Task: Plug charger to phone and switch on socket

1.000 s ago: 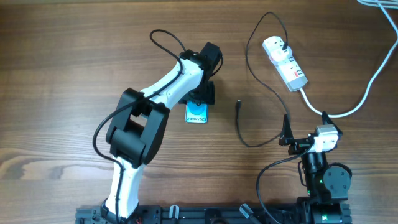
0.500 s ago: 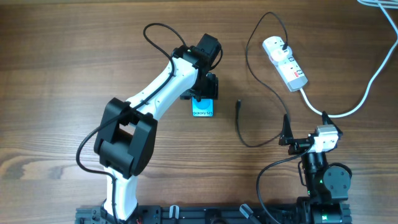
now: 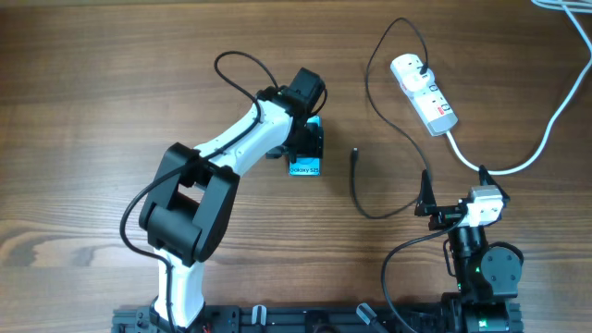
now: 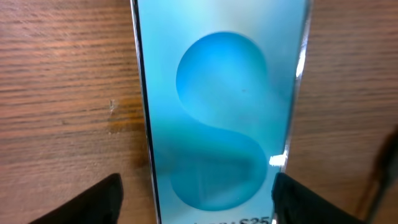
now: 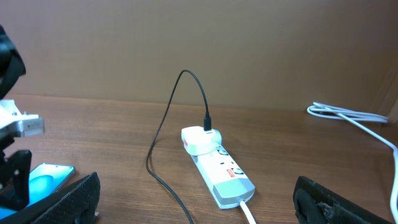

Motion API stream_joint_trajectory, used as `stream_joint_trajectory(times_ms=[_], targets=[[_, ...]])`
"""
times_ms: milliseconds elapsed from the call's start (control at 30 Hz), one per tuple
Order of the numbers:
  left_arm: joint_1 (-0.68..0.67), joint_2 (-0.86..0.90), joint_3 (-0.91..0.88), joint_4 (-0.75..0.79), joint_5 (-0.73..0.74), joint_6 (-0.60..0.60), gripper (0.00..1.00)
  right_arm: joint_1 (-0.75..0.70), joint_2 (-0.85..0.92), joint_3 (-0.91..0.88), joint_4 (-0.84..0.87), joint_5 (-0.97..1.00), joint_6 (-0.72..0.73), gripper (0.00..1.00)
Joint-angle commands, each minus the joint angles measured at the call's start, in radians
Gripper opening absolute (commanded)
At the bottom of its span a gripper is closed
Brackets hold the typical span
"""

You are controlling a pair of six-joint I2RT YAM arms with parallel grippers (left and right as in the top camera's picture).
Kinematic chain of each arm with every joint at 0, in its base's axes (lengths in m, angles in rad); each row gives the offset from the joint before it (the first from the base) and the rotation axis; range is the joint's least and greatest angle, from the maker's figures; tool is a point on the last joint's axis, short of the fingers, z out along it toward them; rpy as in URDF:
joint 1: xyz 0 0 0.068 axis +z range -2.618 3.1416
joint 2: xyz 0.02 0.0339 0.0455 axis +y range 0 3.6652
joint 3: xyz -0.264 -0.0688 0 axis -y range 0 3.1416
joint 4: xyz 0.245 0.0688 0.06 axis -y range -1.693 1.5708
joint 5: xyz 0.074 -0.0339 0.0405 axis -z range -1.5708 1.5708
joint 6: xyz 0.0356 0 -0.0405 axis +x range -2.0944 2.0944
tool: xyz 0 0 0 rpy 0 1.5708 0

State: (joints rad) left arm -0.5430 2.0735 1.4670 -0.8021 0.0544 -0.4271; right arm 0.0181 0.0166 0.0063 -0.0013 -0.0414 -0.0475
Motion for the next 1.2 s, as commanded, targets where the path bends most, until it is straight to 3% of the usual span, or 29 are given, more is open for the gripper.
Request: stream_joint_trajectory(times_ms=[0,67,300,533,900,1000,1033,1167], targets=[[0.004,-0.026,-0.044,0.048,0.012,-0.003,0.94,0.000,0.000,-0.001,0.002,-0.004,-0.005,1.00],[0.004,-0.026,-0.046,0.071,0.012,-0.003,1.00,0.000,0.000,-0.001,0.002,-0.004,-0.005,1.00],[-0.005,-0.026,-0.046,0.124,0.003,-0.006,1.00,0.000,0.000,-0.001,0.002,-0.004,-0.005,1.00],[-0.061,-0.024,-0.046,0.143,-0.179,-0.060,1.00,0.000,0.000,-0.001,0.002,-0.004,-0.005,1.00],[-0.079,-0.010,-0.046,0.169,-0.227,-0.091,1.00,0.000,0.000,-0.001,0.002,-0.004,-0.005,1.00],[-0.079,-0.010,-0.046,0.163,-0.228,-0.090,0.83,0.000,0.000,-0.001,0.002,-0.003,-0.005,1.00],[-0.079,-0.010,-0.046,0.159,-0.228,-0.090,0.83,0.000,0.000,-0.001,0.002,-0.004,-0.005,1.00],[-0.079,-0.009,-0.046,0.155,-0.219,-0.090,0.93,0.000,0.000,-0.001,0.002,-0.004,-0.005,1.00]])
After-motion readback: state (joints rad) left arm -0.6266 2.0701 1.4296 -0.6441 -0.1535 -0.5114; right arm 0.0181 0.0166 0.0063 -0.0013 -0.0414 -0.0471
